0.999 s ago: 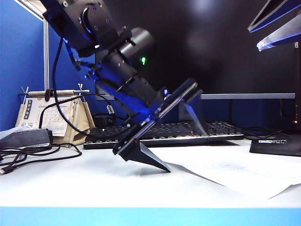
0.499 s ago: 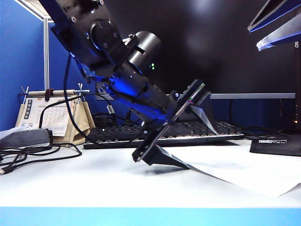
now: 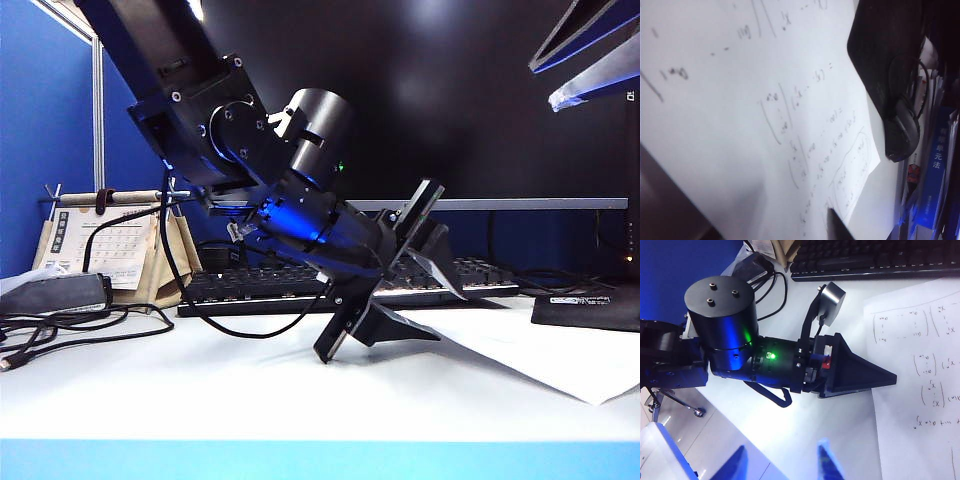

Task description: Put a wrinkled paper upside down.

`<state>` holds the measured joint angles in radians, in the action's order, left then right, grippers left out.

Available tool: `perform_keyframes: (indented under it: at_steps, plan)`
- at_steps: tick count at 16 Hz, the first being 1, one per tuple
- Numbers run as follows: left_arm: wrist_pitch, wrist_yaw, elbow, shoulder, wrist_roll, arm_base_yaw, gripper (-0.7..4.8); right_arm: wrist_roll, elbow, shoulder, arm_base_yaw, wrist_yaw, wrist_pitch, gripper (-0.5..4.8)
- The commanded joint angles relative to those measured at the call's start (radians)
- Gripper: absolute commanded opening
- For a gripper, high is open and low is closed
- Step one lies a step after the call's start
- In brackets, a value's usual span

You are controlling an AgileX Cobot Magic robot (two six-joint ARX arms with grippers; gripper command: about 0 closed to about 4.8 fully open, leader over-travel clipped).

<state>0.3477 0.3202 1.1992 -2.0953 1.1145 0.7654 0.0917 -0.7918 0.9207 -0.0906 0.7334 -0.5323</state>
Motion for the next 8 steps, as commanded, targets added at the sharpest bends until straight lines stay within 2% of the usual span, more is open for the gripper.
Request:
perform_keyframes:
  at_steps: [1, 2, 3, 5, 8]
  plan:
    - [0.005, -0.008, 0.051, -0.021, 0.0, 0.003, 1.73, -0.003, -0.003, -0.003, 0.0, 0.002, 0.005, 1.81]
    - [0.002, -0.005, 0.101, -0.042, 0.0, 0.002, 1.72, -0.002, -0.003, -0.003, 0.0, 0.002, 0.005, 1.81]
    - [-0.023, -0.001, 0.159, -0.063, 0.0, 0.002, 1.42, -0.002, -0.003, -0.003, 0.0, 0.002, 0.002, 1.81]
    - [-0.111, 0.024, 0.241, -0.091, -0.01, 0.005, 1.26, -0.003, -0.003, -0.003, 0.0, 0.002, -0.01, 1.81]
    - [-0.132, 0.041, 0.262, -0.097, -0.044, 0.004, -0.04, -0.003, -0.003, -0.003, 0.0, 0.002, -0.013, 1.81]
